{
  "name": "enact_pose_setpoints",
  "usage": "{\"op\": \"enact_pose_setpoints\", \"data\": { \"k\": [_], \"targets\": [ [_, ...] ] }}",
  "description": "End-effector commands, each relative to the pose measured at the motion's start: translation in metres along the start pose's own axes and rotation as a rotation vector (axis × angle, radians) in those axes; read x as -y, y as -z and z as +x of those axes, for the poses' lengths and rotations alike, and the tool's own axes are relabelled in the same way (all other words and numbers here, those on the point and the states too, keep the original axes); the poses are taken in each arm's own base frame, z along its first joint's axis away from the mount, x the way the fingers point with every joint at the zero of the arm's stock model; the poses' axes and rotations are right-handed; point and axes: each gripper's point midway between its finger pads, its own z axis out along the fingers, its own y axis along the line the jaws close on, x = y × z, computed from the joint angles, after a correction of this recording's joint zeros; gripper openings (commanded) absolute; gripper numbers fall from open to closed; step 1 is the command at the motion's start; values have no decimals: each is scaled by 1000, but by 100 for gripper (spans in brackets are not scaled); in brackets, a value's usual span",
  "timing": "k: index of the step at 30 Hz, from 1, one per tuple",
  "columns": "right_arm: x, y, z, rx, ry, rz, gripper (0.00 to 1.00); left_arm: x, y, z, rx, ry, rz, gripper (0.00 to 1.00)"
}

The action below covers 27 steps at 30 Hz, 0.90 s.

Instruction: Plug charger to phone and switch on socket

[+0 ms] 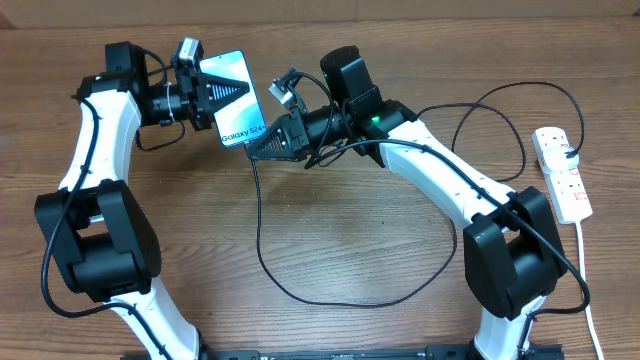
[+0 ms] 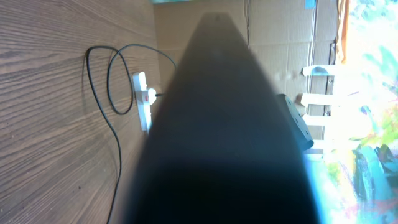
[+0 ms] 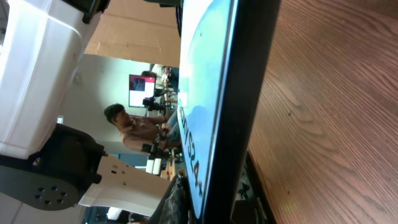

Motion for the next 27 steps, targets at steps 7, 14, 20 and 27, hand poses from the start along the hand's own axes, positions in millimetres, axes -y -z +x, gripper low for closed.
{"op": "enact_pose_setpoints", "data": {
  "k": [7, 14, 20, 27],
  "targets": [
    [17, 35, -66, 305, 45, 164, 4, 26, -26, 24, -77, -15, 57, 4],
    [15, 49, -75, 333, 71, 151, 80, 26, -28, 25, -84, -15, 57, 4],
    [0, 42, -40, 142, 122, 30, 100, 26, -27, 24, -81, -27, 57, 4],
    [5, 39, -2, 4, 111, -19, 100, 27, -27, 20, -79, -74, 58, 4]
  ]
}}
